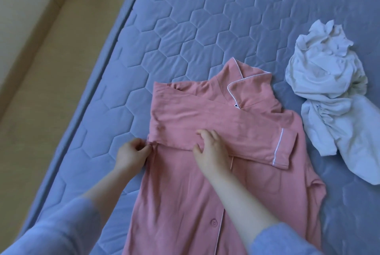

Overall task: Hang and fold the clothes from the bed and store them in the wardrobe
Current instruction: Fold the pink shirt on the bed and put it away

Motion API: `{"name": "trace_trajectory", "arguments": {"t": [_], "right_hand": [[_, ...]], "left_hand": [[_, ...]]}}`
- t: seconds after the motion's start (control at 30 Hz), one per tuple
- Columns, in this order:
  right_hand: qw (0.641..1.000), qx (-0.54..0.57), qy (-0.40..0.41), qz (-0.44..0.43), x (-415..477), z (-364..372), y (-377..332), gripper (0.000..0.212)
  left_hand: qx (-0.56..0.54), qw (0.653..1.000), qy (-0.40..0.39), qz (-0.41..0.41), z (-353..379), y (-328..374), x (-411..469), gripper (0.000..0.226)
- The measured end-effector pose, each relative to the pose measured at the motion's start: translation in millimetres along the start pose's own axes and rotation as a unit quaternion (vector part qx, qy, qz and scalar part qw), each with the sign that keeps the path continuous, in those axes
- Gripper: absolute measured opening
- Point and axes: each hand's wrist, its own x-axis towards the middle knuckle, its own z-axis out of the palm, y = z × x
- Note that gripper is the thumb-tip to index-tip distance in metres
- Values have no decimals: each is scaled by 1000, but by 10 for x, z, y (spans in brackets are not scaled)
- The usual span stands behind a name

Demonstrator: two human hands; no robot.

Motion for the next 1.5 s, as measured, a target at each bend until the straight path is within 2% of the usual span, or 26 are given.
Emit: {"name": "trace_trajectory", "arguments": {"t": [0.13, 0.23, 0.33, 0.4, 0.53, 0.6, 0.7, 0.77, 0.83, 0.9, 0.97, 1.03, 1.13, 1.23, 1.33, 1.4, 1.5], "right_hand": [[995, -94, -24, -23, 216, 156, -150, 47], [986, -168, -10, 21, 382, 216, -205, 52], [983, -182, 30, 14, 615, 243, -299, 64], [982, -188, 28, 22, 793, 243, -346, 65], [960, -264, 36, 85, 1053, 109, -231, 40], [953, -283, 37, 99, 1111, 39, -141, 35], [953, -282, 37, 101, 1095, 7, -82, 34], [956, -275, 38, 98, 1007, 24, -89, 36], [962, -256, 47, 83, 857, 60, -135, 43], [972, -223, 50, 57, 631, 102, -194, 53], [983, -177, 47, 31, 329, 163, -242, 59], [990, -135, 48, 16, -26, 236, -240, 58], [992, -108, 61, 24, -523, 351, -154, 54], [992, -91, 71, 53, -823, 429, -58, 54], [992, -96, 53, 62, -959, 487, -6, 55], [991, -108, 32, 69, -1009, 512, 2, 56], [987, -135, -11, 88, -1062, 494, 47, 58]], "left_hand": [[-123, 989, 29, -74, -113, -91, 112, 27], [-177, 980, 4, -94, -177, -136, 160, 27], [-165, 982, -20, -87, -169, -148, 184, 23], [-154, 985, -24, -79, -168, -172, 213, 21], [-73, 997, -21, -30, -204, -193, 245, 18], [-23, 1000, -13, 13, -216, -182, 245, 16], [26, 998, -4, 60, -209, -196, 261, 14], [34, 998, -15, 58, -208, -207, 234, 13], [-44, 997, -59, -2, -231, -214, 189, 14], [-149, 979, -128, -62, -277, -210, 118, 10], [-197, 960, -179, -82, -339, -230, 44, 7], [-203, 955, -198, -85, -373, -262, -41, 11], [-157, 967, -181, -88, -360, -327, -188, 11], [-48, 982, -168, -66, -320, -413, -313, 3], [17, 985, -164, -52, -248, -527, -406, 13], [16, 988, -142, -59, -245, -632, -456, 21], [-32, 993, -69, -92, -349, -803, -459, 15]]}}
